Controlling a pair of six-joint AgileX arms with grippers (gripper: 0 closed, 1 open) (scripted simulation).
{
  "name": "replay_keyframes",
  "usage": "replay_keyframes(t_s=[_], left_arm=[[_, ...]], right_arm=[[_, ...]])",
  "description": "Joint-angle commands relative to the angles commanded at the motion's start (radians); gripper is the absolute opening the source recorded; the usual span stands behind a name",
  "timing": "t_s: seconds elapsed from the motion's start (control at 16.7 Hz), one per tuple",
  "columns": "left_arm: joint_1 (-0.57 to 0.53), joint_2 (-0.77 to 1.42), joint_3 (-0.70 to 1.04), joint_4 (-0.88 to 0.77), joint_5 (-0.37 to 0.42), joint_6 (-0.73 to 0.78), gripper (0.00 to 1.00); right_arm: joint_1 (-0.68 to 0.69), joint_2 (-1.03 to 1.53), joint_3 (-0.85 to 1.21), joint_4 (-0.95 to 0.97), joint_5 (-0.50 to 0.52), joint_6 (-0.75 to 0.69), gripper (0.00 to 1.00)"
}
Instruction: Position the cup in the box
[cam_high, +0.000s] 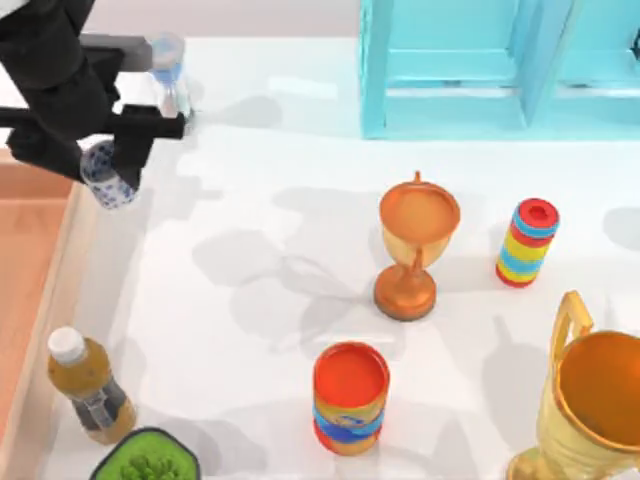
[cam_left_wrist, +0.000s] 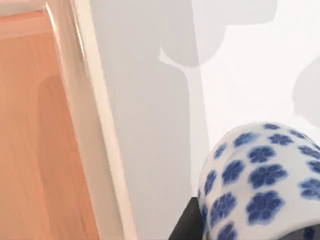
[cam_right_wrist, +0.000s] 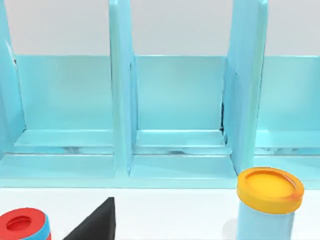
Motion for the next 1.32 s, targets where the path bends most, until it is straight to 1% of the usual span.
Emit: replay_keyframes(t_s=[0.3,0.48,0.6,0.9,1.08,1.32], left_arm=[[0.305,-0.128,-0.023,-0.175,-0.027,0.223,0.00],[0.430,-0.184,-0.033,-0.258,-0.054,0.296,0.00],[0.461,-0.198,-0.037,-0.283,-0.062,0.314,0.00],[0.458,-0.194,-0.037,-0.278,-0.064,0.316,0.00],[0.458,-0.192,-0.104,-0.212,-0.064,0.318,0.00],[0.463,-0.190,-0.241,-0.069,-0.063,0.317,0.00]], right_arm=[[0.000,0.000,0.000,0.000,0.000,0.000,1.00],[0.000,0.000,0.000,0.000,0.000,0.000,1.00],[0.000,0.000,0.000,0.000,0.000,0.000,1.00],[0.000,0.000,0.000,0.000,0.000,0.000,1.00],[0.000,0.000,0.000,0.000,0.000,0.000,1.00],[0.000,0.000,0.000,0.000,0.000,0.000,1.00]])
